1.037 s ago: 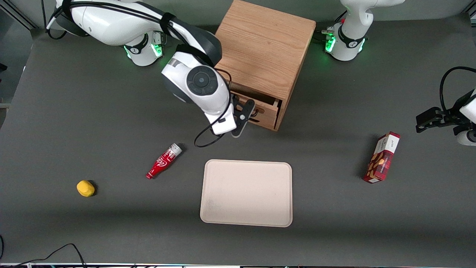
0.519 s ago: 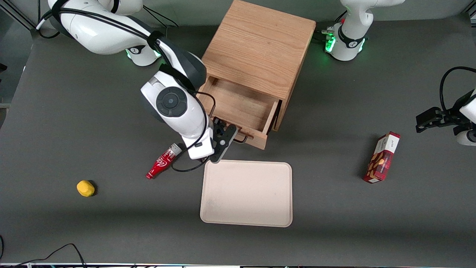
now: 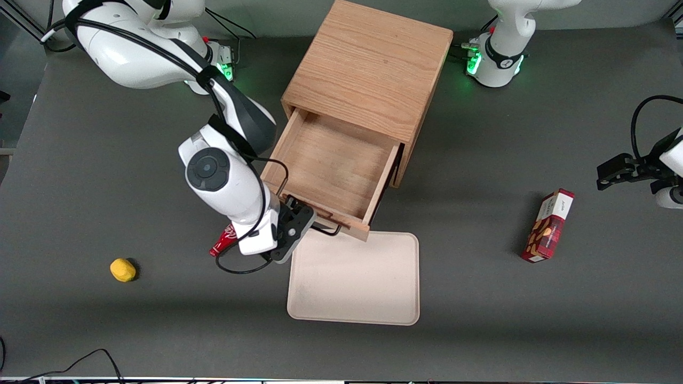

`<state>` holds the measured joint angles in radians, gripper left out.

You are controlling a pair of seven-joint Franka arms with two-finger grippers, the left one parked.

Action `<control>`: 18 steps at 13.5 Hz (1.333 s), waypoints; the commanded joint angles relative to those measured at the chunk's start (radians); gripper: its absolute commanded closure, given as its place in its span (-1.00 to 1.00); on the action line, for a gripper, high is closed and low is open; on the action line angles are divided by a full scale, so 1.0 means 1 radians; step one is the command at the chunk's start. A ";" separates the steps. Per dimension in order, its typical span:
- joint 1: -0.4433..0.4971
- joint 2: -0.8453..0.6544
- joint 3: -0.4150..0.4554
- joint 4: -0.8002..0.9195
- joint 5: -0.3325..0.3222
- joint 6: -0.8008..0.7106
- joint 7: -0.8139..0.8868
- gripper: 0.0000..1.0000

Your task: Open upper drawer

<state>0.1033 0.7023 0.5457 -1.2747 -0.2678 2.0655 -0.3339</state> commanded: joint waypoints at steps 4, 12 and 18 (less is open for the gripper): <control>0.010 0.025 -0.040 0.061 0.027 0.024 -0.034 -1.00; -0.016 -0.026 -0.041 0.064 0.244 0.008 0.026 -1.00; -0.085 -0.277 -0.148 0.018 0.375 -0.166 0.246 -1.00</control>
<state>0.0337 0.5636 0.4729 -1.1981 0.0610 2.0007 -0.1706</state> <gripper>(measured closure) 0.000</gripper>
